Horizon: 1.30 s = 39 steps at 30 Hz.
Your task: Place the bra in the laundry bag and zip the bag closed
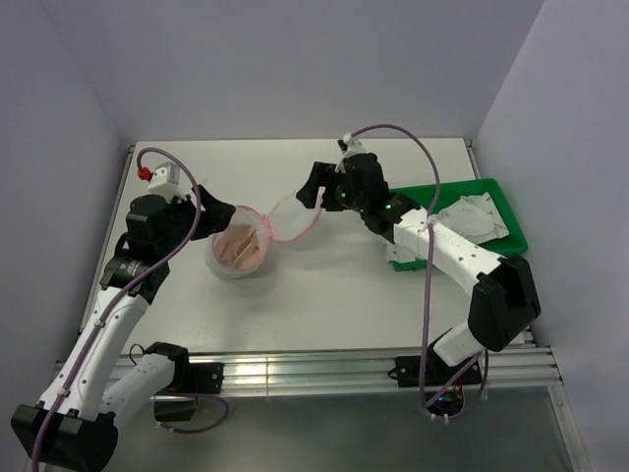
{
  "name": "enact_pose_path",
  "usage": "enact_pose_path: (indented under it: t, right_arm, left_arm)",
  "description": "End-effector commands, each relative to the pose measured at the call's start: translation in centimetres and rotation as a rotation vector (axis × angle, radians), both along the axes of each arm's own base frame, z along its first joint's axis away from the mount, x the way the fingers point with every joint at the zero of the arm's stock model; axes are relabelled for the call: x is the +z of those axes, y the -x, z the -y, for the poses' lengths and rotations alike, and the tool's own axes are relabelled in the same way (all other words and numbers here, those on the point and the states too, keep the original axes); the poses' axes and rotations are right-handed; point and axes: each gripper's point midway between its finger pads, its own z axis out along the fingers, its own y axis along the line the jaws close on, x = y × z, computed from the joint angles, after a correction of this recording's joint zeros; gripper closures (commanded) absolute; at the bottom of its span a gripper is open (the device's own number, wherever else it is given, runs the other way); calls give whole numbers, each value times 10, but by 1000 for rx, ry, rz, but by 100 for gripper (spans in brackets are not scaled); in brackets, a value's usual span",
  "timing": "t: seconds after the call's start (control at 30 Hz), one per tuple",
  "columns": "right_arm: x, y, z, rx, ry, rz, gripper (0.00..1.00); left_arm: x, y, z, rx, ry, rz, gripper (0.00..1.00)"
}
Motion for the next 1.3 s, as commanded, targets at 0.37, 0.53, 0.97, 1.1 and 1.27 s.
enact_pose_path:
  t: [0.37, 0.53, 0.97, 1.1, 1.27]
  right_arm:
    - [-32, -27, 199, -535, 226, -21, 27]
    - [-88, -9, 288, -820, 464, -139, 24]
    - [-177, -25, 332, -817, 704, -455, 8]
    - [-185, -36, 331, -785, 682, -490, 52]
    - [-143, -39, 337, -896, 597, -334, 100]
  left_arm:
    - [42, 20, 25, -138, 25, 169, 23]
    - [41, 25, 34, -166, 18, 181, 23]
    - [32, 30, 36, -168, -22, 190, 23]
    - [32, 32, 35, -166, -27, 197, 23]
    - [29, 31, 34, -158, -35, 189, 23]
